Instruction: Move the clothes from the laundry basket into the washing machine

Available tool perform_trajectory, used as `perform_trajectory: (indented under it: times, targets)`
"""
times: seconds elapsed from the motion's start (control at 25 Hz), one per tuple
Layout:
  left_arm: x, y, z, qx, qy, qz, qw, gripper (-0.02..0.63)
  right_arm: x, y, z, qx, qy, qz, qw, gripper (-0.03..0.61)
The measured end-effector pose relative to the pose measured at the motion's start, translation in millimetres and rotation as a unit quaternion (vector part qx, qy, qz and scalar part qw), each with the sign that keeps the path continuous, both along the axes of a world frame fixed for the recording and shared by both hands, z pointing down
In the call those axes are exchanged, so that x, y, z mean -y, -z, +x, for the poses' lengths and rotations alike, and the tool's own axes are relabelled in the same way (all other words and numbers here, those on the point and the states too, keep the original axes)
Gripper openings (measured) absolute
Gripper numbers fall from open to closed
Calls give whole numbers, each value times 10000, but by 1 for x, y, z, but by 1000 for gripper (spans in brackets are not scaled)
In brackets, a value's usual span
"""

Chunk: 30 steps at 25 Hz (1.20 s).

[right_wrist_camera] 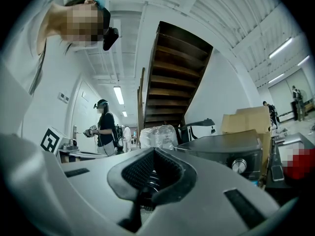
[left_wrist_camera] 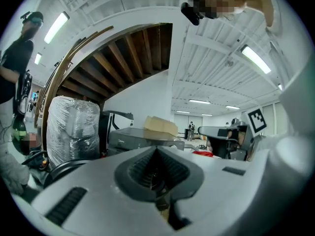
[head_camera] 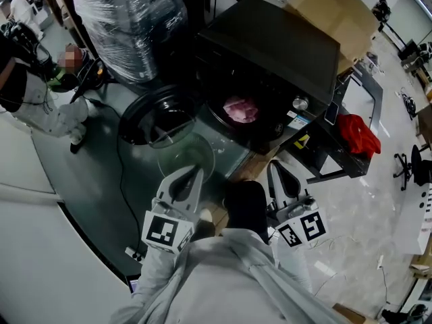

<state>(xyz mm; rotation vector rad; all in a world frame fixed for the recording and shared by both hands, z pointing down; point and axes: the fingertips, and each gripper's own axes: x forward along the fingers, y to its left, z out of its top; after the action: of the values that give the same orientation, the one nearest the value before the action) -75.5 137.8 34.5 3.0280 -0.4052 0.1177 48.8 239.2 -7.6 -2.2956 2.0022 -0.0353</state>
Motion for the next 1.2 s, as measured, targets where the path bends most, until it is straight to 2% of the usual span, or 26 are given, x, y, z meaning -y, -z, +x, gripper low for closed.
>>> perform_trajectory:
  times: [0.6, 1.2]
  targets:
    - [4, -5, -5, 58, -117, -27, 9999, 18, 3, -11, -1, -58, -22, -297, 9995, 17]
    - [8, -14, 2, 120, -76, 14, 9999, 18, 0, -12, 3, 112, -42, -120, 9999, 17]
